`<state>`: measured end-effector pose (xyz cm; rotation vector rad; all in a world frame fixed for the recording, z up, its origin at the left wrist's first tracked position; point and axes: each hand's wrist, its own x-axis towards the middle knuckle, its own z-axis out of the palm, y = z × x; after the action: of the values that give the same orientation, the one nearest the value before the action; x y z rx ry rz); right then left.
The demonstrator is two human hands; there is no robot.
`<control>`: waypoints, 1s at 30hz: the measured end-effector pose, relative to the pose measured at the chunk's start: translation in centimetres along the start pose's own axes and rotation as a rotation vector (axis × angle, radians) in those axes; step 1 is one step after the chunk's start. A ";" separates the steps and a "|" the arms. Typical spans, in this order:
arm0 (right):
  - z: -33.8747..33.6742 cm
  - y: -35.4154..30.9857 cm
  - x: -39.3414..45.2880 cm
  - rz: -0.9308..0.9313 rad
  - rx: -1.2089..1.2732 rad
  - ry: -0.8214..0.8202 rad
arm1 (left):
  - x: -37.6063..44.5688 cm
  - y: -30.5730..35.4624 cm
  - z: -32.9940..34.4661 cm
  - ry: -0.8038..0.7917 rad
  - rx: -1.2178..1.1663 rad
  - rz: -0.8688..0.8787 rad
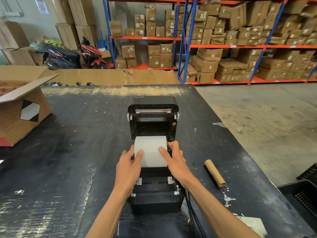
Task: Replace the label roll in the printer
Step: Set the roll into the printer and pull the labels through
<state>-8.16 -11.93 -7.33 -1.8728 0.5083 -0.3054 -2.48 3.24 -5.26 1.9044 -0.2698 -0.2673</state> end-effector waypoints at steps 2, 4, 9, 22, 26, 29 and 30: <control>-0.3 0.0 0.0 0.002 -0.033 -0.006 | -0.2 0.3 0.1 0.006 0.036 -0.013; -0.4 0.1 0.1 0.013 -0.067 -0.010 | -0.2 0.4 0.3 0.013 0.049 -0.014; -0.7 0.4 0.4 0.028 -0.083 -0.031 | 0.0 0.4 0.4 0.026 0.076 0.009; -1.1 1.4 1.0 0.051 -0.171 -0.054 | 1.1 -0.2 0.9 0.016 0.156 0.025; -1.2 1.6 1.3 0.044 -0.185 -0.077 | 1.1 -0.3 1.2 0.038 0.135 0.032; -1.3 1.8 1.5 0.029 -0.197 -0.079 | 1.1 -0.3 1.3 0.024 0.120 0.014; -1.3 1.8 1.4 0.024 -0.200 -0.075 | 1.0 -0.3 1.4 0.024 0.125 0.018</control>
<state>-7.86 -14.23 -8.60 -2.0615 0.5255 -0.1723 -1.91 1.81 -6.03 2.0262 -0.2934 -0.2202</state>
